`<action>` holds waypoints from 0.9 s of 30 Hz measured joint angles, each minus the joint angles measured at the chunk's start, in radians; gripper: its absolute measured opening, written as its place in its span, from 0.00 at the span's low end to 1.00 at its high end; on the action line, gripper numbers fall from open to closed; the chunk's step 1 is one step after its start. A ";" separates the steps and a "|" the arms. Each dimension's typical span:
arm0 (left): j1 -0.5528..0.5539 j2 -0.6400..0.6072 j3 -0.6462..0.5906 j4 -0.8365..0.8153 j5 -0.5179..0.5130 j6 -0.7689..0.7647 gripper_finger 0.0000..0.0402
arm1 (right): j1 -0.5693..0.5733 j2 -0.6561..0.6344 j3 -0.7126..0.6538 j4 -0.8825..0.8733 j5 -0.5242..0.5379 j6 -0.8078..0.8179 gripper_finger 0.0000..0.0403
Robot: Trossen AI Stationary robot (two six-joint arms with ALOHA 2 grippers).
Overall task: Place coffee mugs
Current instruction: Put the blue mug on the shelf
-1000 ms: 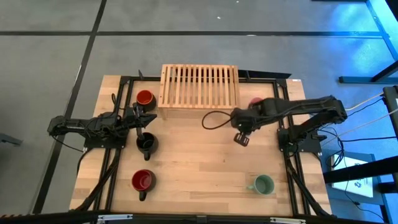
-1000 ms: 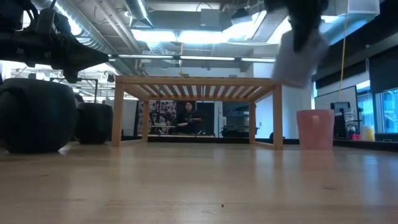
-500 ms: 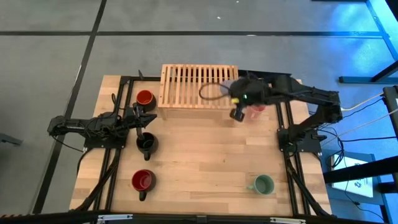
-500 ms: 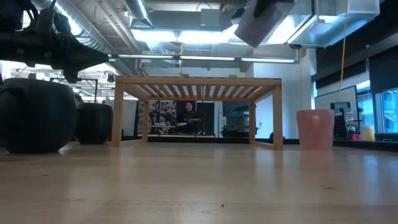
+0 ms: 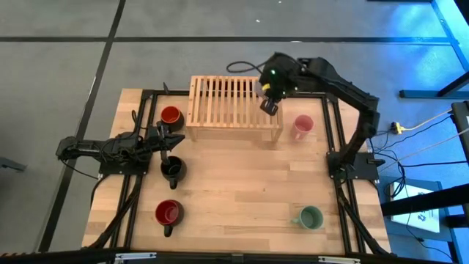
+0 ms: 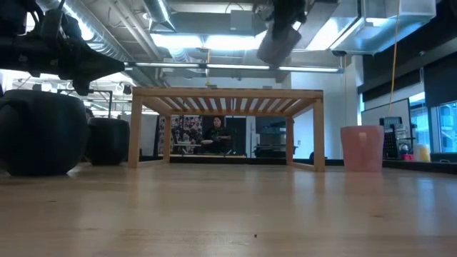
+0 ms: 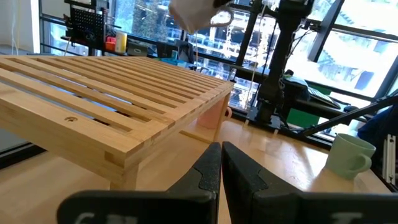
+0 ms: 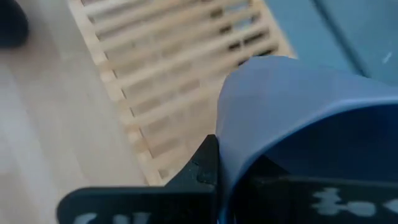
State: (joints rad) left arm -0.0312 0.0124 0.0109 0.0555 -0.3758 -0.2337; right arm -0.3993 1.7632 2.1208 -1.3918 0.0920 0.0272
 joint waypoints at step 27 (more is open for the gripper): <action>0.000 0.002 0.000 0.000 -0.006 0.007 0.02 | -0.132 0.153 -0.003 -0.065 0.051 -0.184 0.01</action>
State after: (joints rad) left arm -0.0312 0.0140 0.0109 0.0552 -0.3819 -0.2264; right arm -0.5308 1.9165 2.1178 -1.4564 0.1426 -0.1566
